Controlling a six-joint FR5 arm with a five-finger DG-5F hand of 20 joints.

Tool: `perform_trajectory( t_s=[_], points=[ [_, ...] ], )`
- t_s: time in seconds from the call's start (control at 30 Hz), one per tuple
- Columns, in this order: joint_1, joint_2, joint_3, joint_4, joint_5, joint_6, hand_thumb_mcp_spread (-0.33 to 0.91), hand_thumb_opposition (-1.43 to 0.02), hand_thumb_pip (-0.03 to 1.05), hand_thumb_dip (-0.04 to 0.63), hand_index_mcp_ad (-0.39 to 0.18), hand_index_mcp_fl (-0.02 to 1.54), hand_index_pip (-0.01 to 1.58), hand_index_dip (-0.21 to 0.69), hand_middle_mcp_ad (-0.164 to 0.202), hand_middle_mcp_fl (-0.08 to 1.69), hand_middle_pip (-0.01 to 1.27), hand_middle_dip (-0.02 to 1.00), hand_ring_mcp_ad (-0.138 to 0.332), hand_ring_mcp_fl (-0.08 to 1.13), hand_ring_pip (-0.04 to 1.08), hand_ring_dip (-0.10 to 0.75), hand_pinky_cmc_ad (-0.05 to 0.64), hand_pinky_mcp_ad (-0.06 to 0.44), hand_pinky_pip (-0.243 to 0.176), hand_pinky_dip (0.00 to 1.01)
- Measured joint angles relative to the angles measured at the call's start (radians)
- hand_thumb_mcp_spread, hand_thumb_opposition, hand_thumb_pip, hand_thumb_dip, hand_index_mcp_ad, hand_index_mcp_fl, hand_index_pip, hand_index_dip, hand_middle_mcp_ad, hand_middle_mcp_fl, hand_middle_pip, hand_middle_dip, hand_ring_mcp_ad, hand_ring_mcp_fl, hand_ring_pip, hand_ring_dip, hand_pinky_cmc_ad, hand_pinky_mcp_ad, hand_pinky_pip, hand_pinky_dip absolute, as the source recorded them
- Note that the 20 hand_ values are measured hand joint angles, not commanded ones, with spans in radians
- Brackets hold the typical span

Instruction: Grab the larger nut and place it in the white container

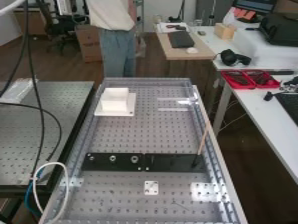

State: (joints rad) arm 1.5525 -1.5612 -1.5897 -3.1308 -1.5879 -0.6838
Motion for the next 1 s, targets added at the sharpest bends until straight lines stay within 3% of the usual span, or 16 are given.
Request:
perform_trajectory(
  t_s=[0.13,0.2,0.23,0.27,0.37,0.47,0.6,1.0],
  points=[
    [0.000,0.005,-0.005,0.003,0.001,-0.002,0.01,-0.04,0.04,0.000,-0.005,0.02,0.02,-0.010,0.077,0.00,0.01,0.02,0.070,0.02,0.01,0.019,0.014,0.049,-0.010,0.02],
    [0.001,0.008,-0.009,0.005,0.002,-0.002,0.11,-0.24,0.28,0.021,-0.009,0.02,0.02,-0.010,0.075,0.01,0.03,0.03,0.072,0.02,0.02,0.021,0.012,0.068,-0.010,0.08],
    [0.001,0.008,-0.009,0.006,0.003,-0.002,0.16,-0.34,0.36,0.023,-0.009,0.02,0.02,-0.012,0.073,0.01,0.05,0.03,0.068,0.02,0.02,0.023,0.014,0.080,-0.010,0.14],
    [0.001,0.010,-0.011,0.007,0.003,-0.002,0.19,-0.45,0.38,0.035,-0.005,0.02,0.04,-0.010,0.075,0.00,0.08,0.06,0.075,0.01,0.04,0.030,0.047,0.115,-0.010,0.20],
    [0.002,0.013,-0.016,0.012,0.004,-0.002,0.20,-0.59,0.38,0.035,-0.005,0.02,0.07,-0.028,0.075,0.01,0.10,0.10,0.106,0.01,0.06,0.059,0.133,0.213,-0.026,0.31],
    [0.002,0.014,-0.020,0.013,0.006,0.000,0.20,-0.65,0.40,0.035,-0.005,0.02,0.08,-0.045,0.075,0.00,0.11,0.13,0.138,0.02,0.07,0.082,0.215,0.265,-0.040,0.38],
    [0.003,0.017,-0.025,0.016,0.007,0.002,0.20,-0.70,0.44,0.033,-0.005,0.03,0.09,-0.042,0.075,0.00,0.14,0.16,0.166,0.01,0.08,0.087,0.267,0.311,-0.059,0.43],
    [0.004,0.030,-0.045,0.019,0.017,0.013,0.18,-0.74,0.46,0.033,-0.007,0.04,0.10,-0.051,0.087,0.00,0.14,0.17,0.187,0.01,0.10,0.103,0.328,0.333,-0.082,0.46]
  ],
)
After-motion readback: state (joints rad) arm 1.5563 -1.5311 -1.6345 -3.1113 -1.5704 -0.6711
